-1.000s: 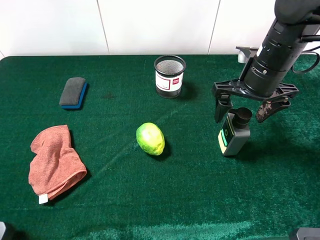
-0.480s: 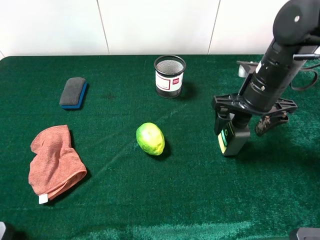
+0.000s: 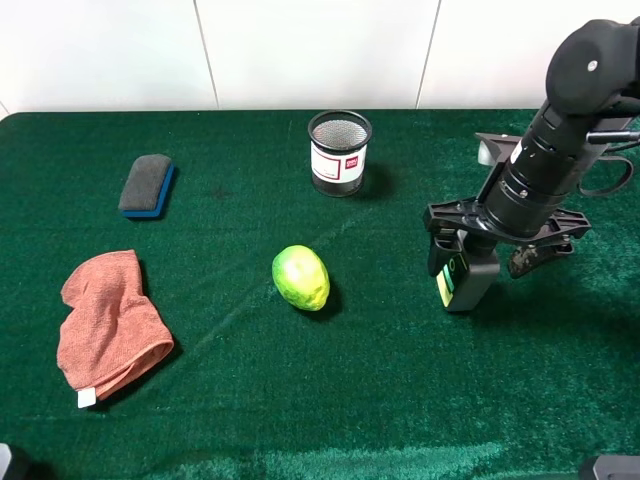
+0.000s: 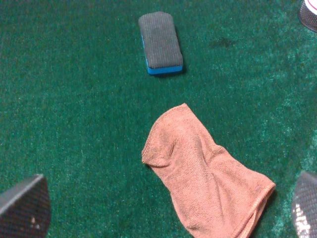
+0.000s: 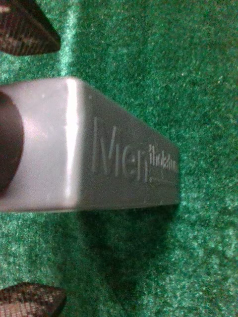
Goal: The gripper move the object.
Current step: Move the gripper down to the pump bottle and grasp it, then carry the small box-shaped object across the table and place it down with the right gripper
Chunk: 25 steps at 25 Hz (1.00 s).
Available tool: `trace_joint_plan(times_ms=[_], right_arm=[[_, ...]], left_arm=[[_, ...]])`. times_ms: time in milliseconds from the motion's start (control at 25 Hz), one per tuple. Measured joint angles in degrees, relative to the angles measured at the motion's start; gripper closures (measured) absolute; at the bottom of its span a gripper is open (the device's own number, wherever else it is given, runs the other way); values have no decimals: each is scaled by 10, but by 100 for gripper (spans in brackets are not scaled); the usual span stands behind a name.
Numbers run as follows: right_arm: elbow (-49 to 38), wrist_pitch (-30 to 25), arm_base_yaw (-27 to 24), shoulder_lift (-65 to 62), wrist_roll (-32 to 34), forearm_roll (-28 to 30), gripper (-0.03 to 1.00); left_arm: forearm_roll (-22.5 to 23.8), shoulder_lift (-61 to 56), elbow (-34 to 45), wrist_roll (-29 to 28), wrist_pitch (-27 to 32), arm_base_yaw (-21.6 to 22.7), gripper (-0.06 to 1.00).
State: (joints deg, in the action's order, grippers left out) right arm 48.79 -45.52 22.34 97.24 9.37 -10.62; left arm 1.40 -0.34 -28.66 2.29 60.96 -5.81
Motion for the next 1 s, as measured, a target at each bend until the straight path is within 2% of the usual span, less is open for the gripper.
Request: trace_joint_plan(times_ms=[160,240,480,1000], right_arm=[[0,0,0,1,2,0,28],[0,0,0,1,2,0,34],[1,-7,0,1,3,9,62],[1,-8,0,0,4,11,62]], left_arm=[[0,0,0,0,0,0,-5],[0,0,0,0,0,0,-5],[0,0,0,0,0,0,-5],[0,0,0,0,0,0,-5]])
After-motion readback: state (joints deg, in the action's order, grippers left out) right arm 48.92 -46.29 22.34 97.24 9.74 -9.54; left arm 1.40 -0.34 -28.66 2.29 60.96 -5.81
